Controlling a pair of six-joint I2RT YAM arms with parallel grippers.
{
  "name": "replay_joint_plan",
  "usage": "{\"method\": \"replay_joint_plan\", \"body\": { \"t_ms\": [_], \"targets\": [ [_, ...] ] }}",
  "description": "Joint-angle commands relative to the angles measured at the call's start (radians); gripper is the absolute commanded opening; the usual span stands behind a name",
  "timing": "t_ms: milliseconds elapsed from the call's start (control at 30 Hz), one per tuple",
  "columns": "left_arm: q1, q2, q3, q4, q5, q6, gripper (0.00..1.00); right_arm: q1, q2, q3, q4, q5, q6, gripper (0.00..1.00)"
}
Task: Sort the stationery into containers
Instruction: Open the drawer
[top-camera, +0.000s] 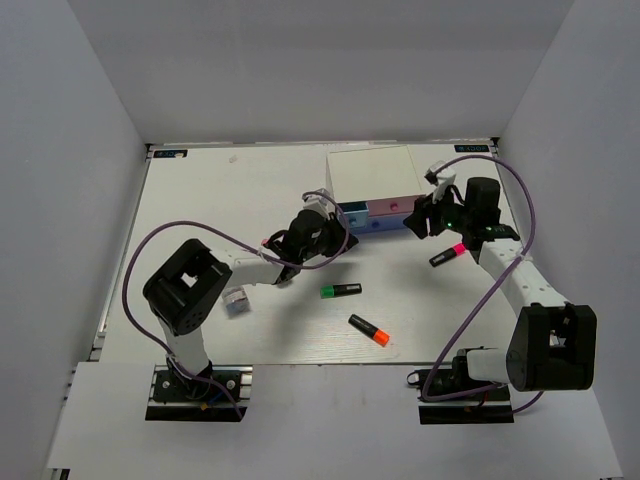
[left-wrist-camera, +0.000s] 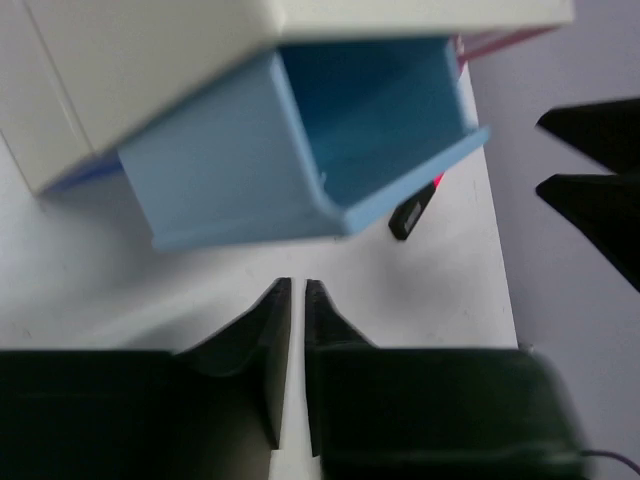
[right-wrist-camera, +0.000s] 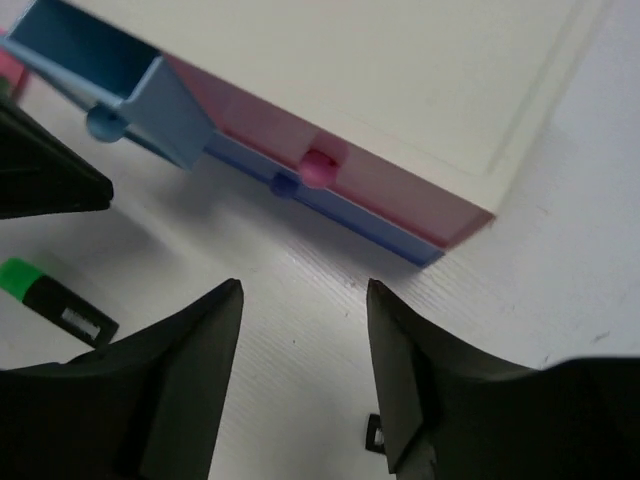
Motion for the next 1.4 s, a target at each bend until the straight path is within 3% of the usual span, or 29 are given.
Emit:
{"method": "replay_joint_plan", "body": {
  "t_ms": [0,200,367,433,467,600,933,1067,1267,1367],
  "targets": [
    [-0.013,-0.040,-0.015,-0.045,0.036,0.004,0.12,0.017,-0.009,0.043,0.036,-0.145,-0.287,0.61],
    [-0.013,-0.040,-0.015,-0.045,0.036,0.004,0.12,0.026,0.008,0.038,0.102,-0.226,-0.635,0.64],
    [-0.013,-0.071,-0.025,-0.045,0.026,0.004,0.12,0.031,0.088,0.121,0.108,-0.295,-0.672,0.64],
    [-0.013,-0.104,-0.035,-0.054,0.017,0.013,0.16,0.032,0.112,0.135,0.100,-0.323,-0.695,0.64],
    [-0.013,-0.115,-0.035,-0.054,0.008,0.013,0.28,0.032,0.119,0.135,0.094,-0.341,-0.719,0.64],
    [-0.013,-0.172,-0.035,-0.074,-0.001,0.034,0.50,0.043,0.168,0.183,0.064,-0.357,-0.781,0.65],
    [-0.022,-0.312,0.040,-0.272,-0.018,0.183,0.59,0.048,0.269,0.295,-0.062,-0.358,-0.867,0.64],
    [-0.013,-0.274,0.160,-0.367,0.003,0.347,0.61,0.057,0.309,0.328,-0.088,-0.343,-0.882,0.60],
    [-0.001,-0.128,0.508,-0.657,0.114,0.617,0.61,0.060,0.346,0.373,-0.156,-0.334,-0.916,0.48],
    [0.008,-0.097,0.571,-0.723,0.183,0.749,0.61,0.061,0.353,0.382,-0.176,-0.334,-0.922,0.45]
  ]
}}
